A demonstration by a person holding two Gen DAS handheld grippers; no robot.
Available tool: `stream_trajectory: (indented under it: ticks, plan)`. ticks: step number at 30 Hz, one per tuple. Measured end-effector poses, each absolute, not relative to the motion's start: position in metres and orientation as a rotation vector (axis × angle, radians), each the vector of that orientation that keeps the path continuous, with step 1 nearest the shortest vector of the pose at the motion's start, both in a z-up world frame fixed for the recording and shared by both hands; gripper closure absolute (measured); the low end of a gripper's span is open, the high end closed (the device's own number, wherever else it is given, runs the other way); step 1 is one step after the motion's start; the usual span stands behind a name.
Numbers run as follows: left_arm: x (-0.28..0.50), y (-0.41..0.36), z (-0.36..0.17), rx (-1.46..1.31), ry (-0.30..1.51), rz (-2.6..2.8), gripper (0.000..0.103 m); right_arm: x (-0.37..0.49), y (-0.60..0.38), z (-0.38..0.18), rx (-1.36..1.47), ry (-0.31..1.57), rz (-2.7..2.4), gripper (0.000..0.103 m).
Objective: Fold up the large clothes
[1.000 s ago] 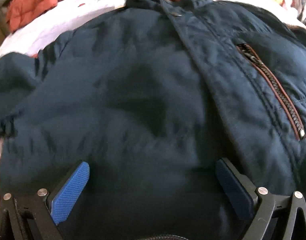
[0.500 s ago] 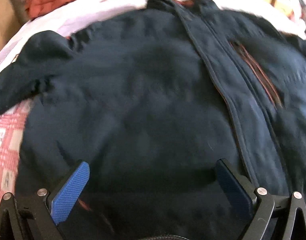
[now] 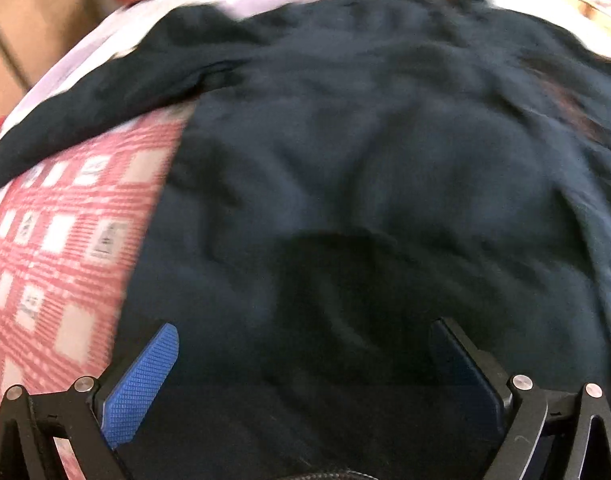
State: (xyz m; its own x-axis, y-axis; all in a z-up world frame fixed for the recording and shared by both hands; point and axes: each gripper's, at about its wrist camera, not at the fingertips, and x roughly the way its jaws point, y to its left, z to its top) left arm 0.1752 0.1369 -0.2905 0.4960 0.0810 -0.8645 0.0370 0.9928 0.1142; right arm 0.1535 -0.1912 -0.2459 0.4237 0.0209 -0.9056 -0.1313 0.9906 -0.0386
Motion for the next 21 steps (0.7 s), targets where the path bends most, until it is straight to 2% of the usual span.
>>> stream_trajectory:
  ticks: [3,7,10,14,21]
  plan:
    - [0.146,0.112,-0.292,0.183,1.049,-0.044,0.0,0.127,-0.181,-0.239,-0.215,1.085,0.034,0.0]
    - [0.117,0.112,-0.304,0.168,1.062,-0.027,0.0,0.071,-0.18,-0.205,-0.219,0.928,-0.009,0.0]
    - [0.11,0.12,-0.305,0.121,1.07,0.002,0.0,0.054,-0.173,-0.213,-0.114,1.023,0.142,0.0]
    - [0.104,0.133,-0.308,0.137,1.075,0.03,0.0,0.027,-0.162,-0.26,-0.193,1.165,0.22,0.0]
    - [0.079,0.164,-0.305,0.144,1.102,0.11,0.0,-0.012,-0.282,-0.256,0.034,1.236,-0.141,0.0]
